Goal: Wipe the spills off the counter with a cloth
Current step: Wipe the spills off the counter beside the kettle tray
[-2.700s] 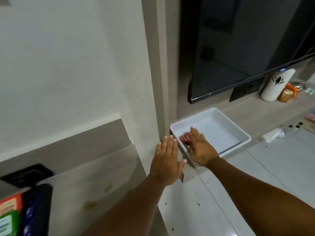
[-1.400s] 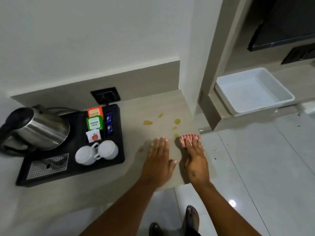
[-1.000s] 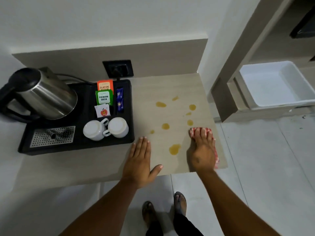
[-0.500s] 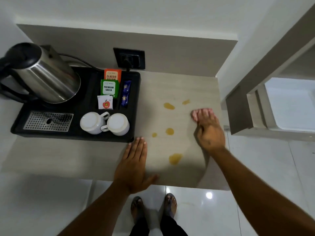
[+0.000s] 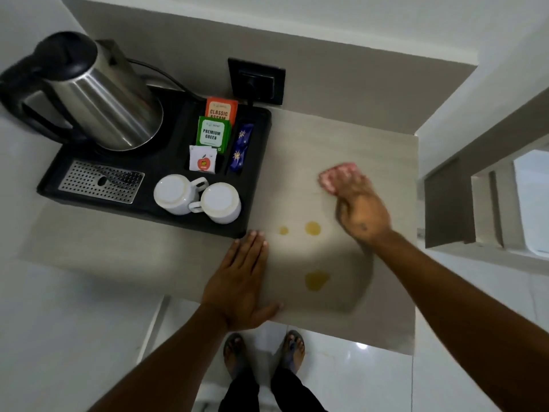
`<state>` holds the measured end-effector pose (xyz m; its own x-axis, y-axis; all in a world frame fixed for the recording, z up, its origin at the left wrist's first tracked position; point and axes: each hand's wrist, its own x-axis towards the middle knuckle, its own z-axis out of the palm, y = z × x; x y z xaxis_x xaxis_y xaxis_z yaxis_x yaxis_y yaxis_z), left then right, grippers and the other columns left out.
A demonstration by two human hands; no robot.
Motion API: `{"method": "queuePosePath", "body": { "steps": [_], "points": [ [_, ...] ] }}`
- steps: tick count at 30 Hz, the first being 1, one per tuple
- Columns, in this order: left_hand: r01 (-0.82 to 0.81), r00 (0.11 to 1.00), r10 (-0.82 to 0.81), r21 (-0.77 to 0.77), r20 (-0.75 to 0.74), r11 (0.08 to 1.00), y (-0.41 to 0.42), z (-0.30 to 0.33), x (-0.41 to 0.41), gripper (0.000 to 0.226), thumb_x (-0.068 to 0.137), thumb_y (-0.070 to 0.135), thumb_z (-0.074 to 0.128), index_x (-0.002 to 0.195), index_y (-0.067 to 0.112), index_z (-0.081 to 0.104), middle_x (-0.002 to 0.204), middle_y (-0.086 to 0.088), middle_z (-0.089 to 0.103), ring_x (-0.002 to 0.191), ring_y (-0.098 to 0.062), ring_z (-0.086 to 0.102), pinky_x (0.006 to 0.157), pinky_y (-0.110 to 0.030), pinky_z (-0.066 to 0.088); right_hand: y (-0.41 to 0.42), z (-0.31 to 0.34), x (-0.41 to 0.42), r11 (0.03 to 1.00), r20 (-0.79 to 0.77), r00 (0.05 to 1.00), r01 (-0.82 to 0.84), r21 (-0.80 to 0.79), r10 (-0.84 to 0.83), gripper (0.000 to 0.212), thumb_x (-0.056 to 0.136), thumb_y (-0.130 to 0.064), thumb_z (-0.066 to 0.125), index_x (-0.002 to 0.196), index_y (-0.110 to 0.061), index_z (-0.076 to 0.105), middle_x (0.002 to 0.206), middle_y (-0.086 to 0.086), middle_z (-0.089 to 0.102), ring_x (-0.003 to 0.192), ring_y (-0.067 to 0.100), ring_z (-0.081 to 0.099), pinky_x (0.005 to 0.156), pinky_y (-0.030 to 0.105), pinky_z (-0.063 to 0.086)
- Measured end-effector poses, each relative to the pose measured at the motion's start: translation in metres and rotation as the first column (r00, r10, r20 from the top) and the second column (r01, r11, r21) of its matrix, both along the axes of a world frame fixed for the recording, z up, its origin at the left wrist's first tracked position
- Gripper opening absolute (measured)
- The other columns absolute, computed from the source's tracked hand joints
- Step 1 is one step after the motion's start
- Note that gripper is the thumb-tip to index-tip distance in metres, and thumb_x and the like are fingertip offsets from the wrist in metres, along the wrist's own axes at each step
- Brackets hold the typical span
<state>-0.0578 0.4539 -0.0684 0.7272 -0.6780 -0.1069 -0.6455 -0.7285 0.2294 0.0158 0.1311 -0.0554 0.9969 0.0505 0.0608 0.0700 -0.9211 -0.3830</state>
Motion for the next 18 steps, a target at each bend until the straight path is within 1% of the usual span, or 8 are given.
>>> {"method": "queuePosePath", "body": {
  "steps": [2,4,7,9,12,14,16,18],
  "points": [
    [0.005,1.0,-0.005,-0.005,0.005,1.0,-0.001,0.001,-0.001,0.111,0.085,0.073,0.051,0.159,-0.003,0.016,0.169,-0.023,0.015,0.159,-0.034,0.003,0.127,-0.055,0.015,-0.023,0.002,0.026,0.995,-0.026,0.995,0.099,-0.008,-0.099,0.064,0.081,-0.012,0.043,0.144,-0.019,0.045,0.152,0.017,0.044,0.144,0.039,0.031,0.117,0.041,0.014],
    [0.004,1.0,-0.004,0.0,-0.007,1.0,-0.001,0.001,-0.002,0.112,0.085,0.073,0.051,0.159,-0.003,0.015,0.169,-0.023,0.015,0.159,-0.034,0.004,0.127,-0.055,0.015,-0.026,0.005,0.071,0.988,-0.035,0.988,0.151,-0.017,-0.151,0.06,0.081,-0.011,0.042,0.139,-0.022,0.047,0.149,0.017,0.046,0.144,0.04,0.03,0.114,0.035,0.012],
    [-0.008,1.0,0.008,0.007,-0.022,1.0,-0.001,0.002,-0.001,0.113,0.087,0.078,0.044,0.16,-0.001,0.011,0.17,-0.022,0.011,0.159,-0.032,0.001,0.128,-0.054,0.012,0.001,0.007,0.124,0.995,-0.03,0.994,0.103,-0.018,-0.103,0.058,0.082,-0.007,0.044,0.137,-0.025,0.049,0.152,0.012,0.045,0.146,0.037,0.028,0.115,0.033,0.01],
    [-0.012,0.999,0.012,0.003,-0.033,1.0,-0.001,0.002,-0.001,0.114,0.086,0.079,0.043,0.16,-0.001,0.01,0.171,-0.021,0.01,0.159,-0.032,0.0,0.128,-0.053,0.012,0.03,0.005,0.128,1.0,-0.027,1.0,-0.002,-0.006,0.001,0.064,0.083,-0.002,0.045,0.14,-0.028,0.05,0.155,0.007,0.041,0.148,0.033,0.024,0.12,0.035,0.01],
    [-0.003,1.0,0.003,0.015,-0.016,1.0,-0.001,0.002,-0.001,0.113,0.087,0.079,0.043,0.159,-0.002,0.012,0.17,-0.023,0.012,0.159,-0.033,0.001,0.128,-0.054,0.013,0.069,0.004,0.084,0.968,-0.03,0.969,-0.247,-0.044,0.245,0.067,0.084,0.003,0.045,0.147,-0.018,0.045,0.156,0.011,0.039,0.149,0.033,0.023,0.123,0.045,0.015],
    [0.002,1.0,-0.002,-0.005,0.002,1.0,-0.001,0.0,-0.001,0.112,0.088,0.079,0.044,0.159,-0.003,0.014,0.169,-0.024,0.015,0.159,-0.034,0.003,0.127,-0.055,0.013,0.071,0.005,0.03,0.945,-0.038,0.946,-0.323,-0.043,0.322,0.067,0.085,0.001,0.048,0.149,-0.016,0.041,0.157,0.011,0.037,0.149,0.031,0.02,0.122,0.049,0.017],
    [-0.002,1.0,0.002,-0.013,0.004,1.0,0.0,-0.003,0.0,0.113,0.088,0.08,0.042,0.159,-0.003,0.013,0.17,-0.023,0.014,0.159,-0.033,0.001,0.128,-0.054,0.012,0.047,0.005,-0.023,0.956,-0.043,0.955,-0.292,-0.002,0.292,0.066,0.083,-0.004,0.049,0.148,-0.016,0.042,0.156,0.011,0.038,0.148,0.029,0.022,0.122,0.048,0.016],
    [-0.008,1.0,0.008,-0.011,0.003,1.0,0.0,-0.005,-0.001,0.114,0.088,0.081,0.039,0.16,-0.002,0.01,0.17,-0.023,0.011,0.159,-0.032,-0.002,0.128,-0.053,0.011,0.007,0.008,-0.045,0.988,-0.054,0.986,-0.156,0.003,0.156,0.064,0.083,-0.008,0.047,0.147,-0.014,0.043,0.154,0.014,0.04,0.147,0.034,0.027,0.121,0.047,0.016]
  ]
}}
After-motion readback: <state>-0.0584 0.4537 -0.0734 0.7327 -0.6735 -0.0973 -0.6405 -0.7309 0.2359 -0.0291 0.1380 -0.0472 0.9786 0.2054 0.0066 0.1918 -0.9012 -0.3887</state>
